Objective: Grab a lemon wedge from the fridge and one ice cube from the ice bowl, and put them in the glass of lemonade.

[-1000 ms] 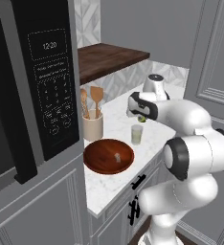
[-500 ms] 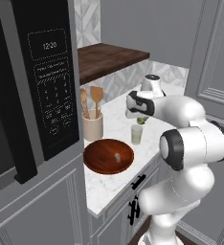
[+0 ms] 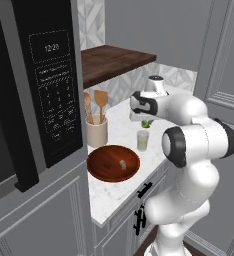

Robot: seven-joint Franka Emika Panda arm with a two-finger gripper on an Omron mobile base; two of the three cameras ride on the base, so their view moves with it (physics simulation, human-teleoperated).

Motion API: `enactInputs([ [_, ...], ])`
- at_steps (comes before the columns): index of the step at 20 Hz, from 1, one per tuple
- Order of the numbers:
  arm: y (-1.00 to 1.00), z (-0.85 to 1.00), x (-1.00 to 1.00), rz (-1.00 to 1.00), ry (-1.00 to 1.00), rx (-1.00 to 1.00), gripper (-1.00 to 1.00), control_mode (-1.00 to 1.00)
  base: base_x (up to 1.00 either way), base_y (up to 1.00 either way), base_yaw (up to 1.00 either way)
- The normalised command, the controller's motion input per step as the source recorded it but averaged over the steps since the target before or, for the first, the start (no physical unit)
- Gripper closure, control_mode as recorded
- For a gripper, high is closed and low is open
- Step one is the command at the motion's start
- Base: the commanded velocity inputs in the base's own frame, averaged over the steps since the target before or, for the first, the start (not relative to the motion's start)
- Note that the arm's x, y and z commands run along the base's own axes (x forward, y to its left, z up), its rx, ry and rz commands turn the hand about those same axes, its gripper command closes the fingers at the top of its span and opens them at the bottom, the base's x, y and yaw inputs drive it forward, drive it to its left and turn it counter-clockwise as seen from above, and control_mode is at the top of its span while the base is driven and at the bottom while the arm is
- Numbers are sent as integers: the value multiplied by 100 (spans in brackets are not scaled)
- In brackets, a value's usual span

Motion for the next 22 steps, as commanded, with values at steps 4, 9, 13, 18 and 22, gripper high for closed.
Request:
enactInputs([
  [4,-4,-23,4,0,0,0,100,-100,0,0,0],
  [9,-3,-8,5,0,1,0,100,-100,0,0,0],
  [13,0,-2,0,0,0,0,100,-100,0,0,0],
  [18,0,0,1,0,0,0,100,-100,0,0,0],
  [22,0,0,9,0,0,0,100,-100,0,0,0],
])
